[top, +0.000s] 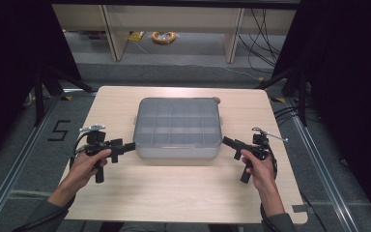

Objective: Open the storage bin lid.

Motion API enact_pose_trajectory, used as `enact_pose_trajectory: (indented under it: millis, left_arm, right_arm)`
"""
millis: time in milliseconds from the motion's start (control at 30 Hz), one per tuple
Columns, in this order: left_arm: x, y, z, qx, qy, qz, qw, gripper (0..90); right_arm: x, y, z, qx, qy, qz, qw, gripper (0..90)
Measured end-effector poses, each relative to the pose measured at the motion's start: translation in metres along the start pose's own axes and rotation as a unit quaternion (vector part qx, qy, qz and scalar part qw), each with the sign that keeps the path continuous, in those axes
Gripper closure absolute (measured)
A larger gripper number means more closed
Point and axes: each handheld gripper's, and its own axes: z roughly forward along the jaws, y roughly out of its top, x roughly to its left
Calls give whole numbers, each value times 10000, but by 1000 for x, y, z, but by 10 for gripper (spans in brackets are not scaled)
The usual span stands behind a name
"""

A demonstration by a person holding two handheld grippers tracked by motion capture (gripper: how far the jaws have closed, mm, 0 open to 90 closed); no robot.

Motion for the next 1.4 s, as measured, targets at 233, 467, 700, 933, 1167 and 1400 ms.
enact_pose_trajectory:
  millis: [233,467,700,933,1167,1400]
  left_arm:
    - [5,28,23,-67,153,-191,9997,199]
    - [22,43,47,121,278,-398,9987,207]
    - [33,55,63,170,366,-533,9978,213]
    - [43,63,73,242,309,-582,9975,272]
    - [44,66,82,353,364,-489,9975,377]
    - [44,64,83,253,443,-614,9968,506]
  right_arm:
    - [1,15,15,-69,68,109,9999,316]
    - [5,30,30,49,13,285,9996,327]
    - [-1,45,48,-11,-163,36,9999,364]
    - [-1,51,59,54,-245,132,9996,444]
    - [3,50,71,98,-300,138,9994,510]
    - [2,48,76,15,-329,57,9994,558]
